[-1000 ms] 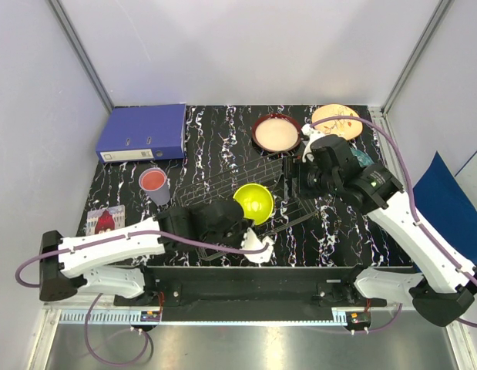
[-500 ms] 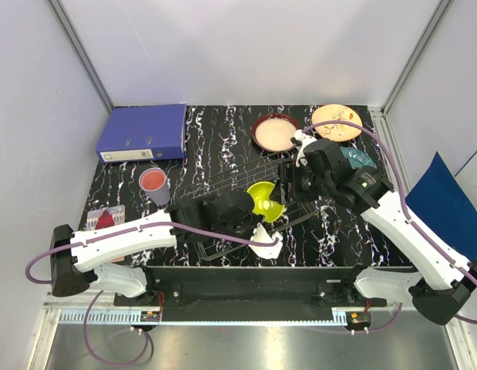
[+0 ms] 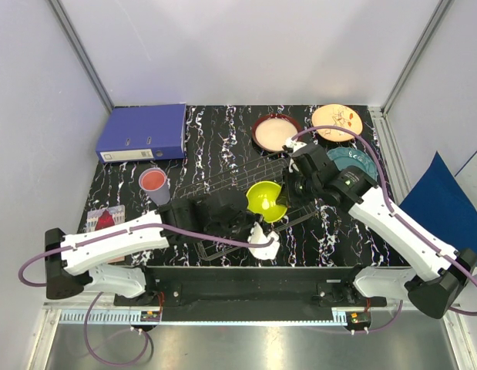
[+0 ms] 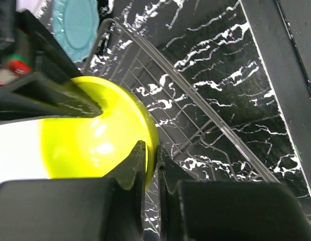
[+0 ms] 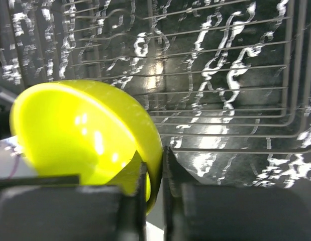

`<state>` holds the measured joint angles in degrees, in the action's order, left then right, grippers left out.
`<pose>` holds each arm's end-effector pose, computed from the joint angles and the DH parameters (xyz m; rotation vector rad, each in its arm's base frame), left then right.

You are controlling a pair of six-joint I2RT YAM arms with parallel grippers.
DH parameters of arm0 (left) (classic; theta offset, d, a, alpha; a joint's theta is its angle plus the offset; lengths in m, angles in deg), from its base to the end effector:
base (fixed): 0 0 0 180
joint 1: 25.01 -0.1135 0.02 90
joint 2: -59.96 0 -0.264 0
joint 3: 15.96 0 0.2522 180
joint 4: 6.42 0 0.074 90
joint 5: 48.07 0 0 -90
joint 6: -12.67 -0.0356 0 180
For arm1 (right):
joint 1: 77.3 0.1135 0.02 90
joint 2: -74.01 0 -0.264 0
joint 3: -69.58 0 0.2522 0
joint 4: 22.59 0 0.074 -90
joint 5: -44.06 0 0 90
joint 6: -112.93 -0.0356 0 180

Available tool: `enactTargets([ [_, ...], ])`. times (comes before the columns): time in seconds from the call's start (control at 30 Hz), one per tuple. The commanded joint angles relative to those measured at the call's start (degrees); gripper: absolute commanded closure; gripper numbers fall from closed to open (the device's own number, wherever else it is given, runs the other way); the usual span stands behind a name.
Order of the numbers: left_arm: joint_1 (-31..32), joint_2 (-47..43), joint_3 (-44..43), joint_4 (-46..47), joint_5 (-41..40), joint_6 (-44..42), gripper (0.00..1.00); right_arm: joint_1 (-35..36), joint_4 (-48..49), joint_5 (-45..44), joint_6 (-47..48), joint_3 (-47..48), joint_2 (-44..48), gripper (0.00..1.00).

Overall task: Unload the mixed dishes from the dish rack
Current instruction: Pick up the bowl from the dish rack, then place the bowl at the center of the board.

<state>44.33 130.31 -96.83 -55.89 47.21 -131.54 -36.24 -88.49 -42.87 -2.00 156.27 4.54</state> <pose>0.0902 -0.2485 0.3394 2.0132 1.0242 -0.2452 0.1802 0.1595 0.3531 -0.3765 2.4769 0.5707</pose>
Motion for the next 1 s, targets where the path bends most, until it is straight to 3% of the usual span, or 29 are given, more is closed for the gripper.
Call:
enactTargets([
  [0.0, -0.43, -2.84, -2.5, 2.74, -3.5, 1.39, 1.0, 0.25, 1.96, -2.71, -0.65, 2.22, 1.18, 1.0],
  [0.07, -0.43, -3.29, -2.5, 5.1, -7.01, 3.4, 0.97, 0.25, 1.34, -5.7, -0.74, 4.14, 1.53, 1.0],
  [0.1, -0.43, -3.37, -2.5, 6.6, -12.43, 5.59, 0.92, 0.34, 1.16, -8.58, -0.65, 5.02, 1.79, 1.0],
  [0.13, -0.61, -3.29, -2.58, 8.35, -15.53, 7.7, 0.69, 0.25, 0.9, -10.09, -0.47, 6.08, 1.71, 1.0],
  [0.17, -0.78, -3.37, -2.59, 12.89, -18.87, 12.68, 0.55, 0.25, 0.29, -11.84, -0.12, 8.52, 1.19, 1.0],
  [0.2, -0.7, -3.11, -2.59, 15.55, -27.6, 15.69, 0.39, 0.16, -0.06, -16.3, 1.01, 9.94, 0.49, 1.0],
  [0.23, -0.79, -2.68, -4.15, 17.23, -31.26, 18.33, 0.04, -0.71, -0.24, -18.87, 1.63, 12.48, -0.22, 1.0],
  [0.3, -1.22, -1.88, -7.66, 15.67, -36.1, 25.8, 0.01, -3.6, -0.51, -20.91, 2.51, 14.78, -3.03, 1.0],
  [0.37, -2.19, -1.79, -9.43, 13.47, -38.31, 33.51, 0.01, -11.04, 0.97, -14.72, 1.73, 17.42, -6.01, 1.0],
  [0.43, -3.85, -2.14, -10.49, 11.98, -39.9, 38.28, 0.01, -14.68, 2.74, -11.96, -0.73, 19.0, -8.04, 1.0],
  [0.53, -6.93, -3.28, -10.06, 10.23, -44.56, 52.57, 0.01, -19.25, 8.44, -8.71, -5.64, 22.94, -15.48, 1.0],
  [0.63, -10.45, -6.7, -7.25, 8.2, -40.64, 64.71, 0.01, -23.03, 12.13, -4.75, -8.38, 29.96, -25.13, 1.0],
  [0.8, -12.04, -15.4, 1.8, 8.19, -36.92, 72.4, 0.01, -29.0, 9.16, -3.25, -7.84, 46.85, -42.65, 1.0],
  [0.97, -11.95, -23.13, 9.0, 8.19, -38.41, 75.75, 0.01, -29.81, 4.16, -2.63, -7.42, 63.98, -59.53, 1.0],
])
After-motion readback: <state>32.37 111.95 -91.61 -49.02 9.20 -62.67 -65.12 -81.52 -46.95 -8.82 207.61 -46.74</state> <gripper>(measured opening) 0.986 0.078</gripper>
